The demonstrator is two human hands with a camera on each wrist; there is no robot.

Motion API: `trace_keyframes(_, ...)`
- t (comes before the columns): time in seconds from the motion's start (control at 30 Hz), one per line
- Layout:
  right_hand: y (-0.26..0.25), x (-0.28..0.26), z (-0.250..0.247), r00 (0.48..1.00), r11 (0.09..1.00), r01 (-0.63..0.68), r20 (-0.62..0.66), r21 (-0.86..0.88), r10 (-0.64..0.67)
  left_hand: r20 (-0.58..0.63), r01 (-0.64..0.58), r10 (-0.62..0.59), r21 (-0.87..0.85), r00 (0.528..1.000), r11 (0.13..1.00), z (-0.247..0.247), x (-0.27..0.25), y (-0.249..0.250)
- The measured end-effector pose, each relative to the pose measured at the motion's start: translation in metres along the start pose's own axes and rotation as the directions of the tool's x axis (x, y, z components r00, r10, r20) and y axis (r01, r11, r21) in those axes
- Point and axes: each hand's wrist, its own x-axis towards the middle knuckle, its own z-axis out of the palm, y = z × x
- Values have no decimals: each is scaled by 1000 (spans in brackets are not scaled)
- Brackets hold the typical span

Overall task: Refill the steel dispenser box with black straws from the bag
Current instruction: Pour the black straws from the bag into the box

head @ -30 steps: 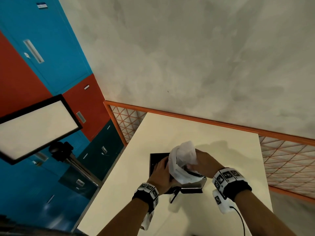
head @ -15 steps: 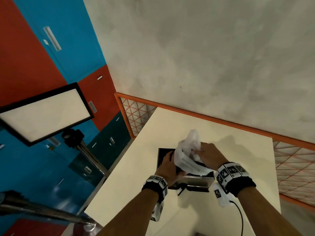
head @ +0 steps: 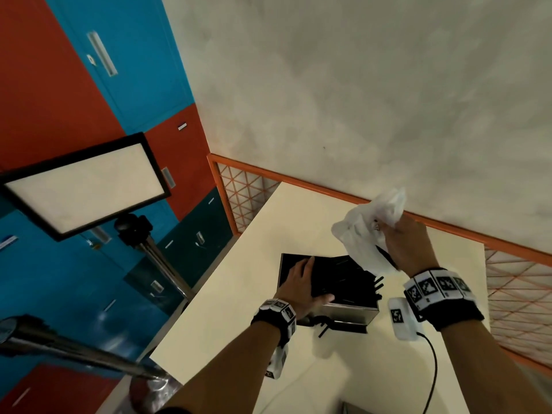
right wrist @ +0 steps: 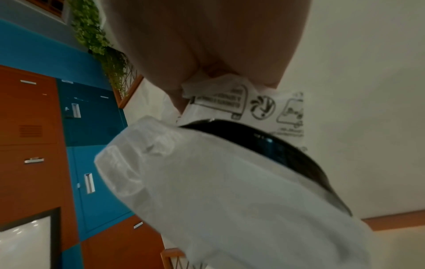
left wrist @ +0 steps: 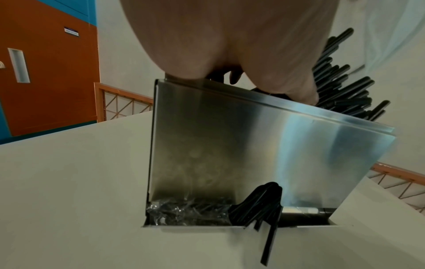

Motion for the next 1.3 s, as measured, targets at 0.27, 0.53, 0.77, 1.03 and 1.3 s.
trace_keyframes(0.27, 3, -6, -12, 994, 986, -25, -103, 166, 43, 33, 5, -5, -5, 999, 1000, -3, -2, 0)
trace_keyframes(0.53, 7, -10, -14, 998, 985, -53, -27, 161, 58, 74, -6, 6, 4, 997, 1000, -7, -5, 3)
trace_keyframes(0.77, 9, -17, -17, 990, 904, -125, -9, 408, 141, 90, 2, 5, -78, 996, 997, -17, -10, 8)
trace_keyframes(1.03, 14, -44, 5, 961, 733, -268, 120, 625, 249, -4, -19, 19, -470, 1000, 882, -45, -36, 15)
trace_keyframes(1.3, -28, -59, 56, 907, 677, -418, 328, 606, 266, -130, -5, -95, -614, 987, 789, -81, -56, 12)
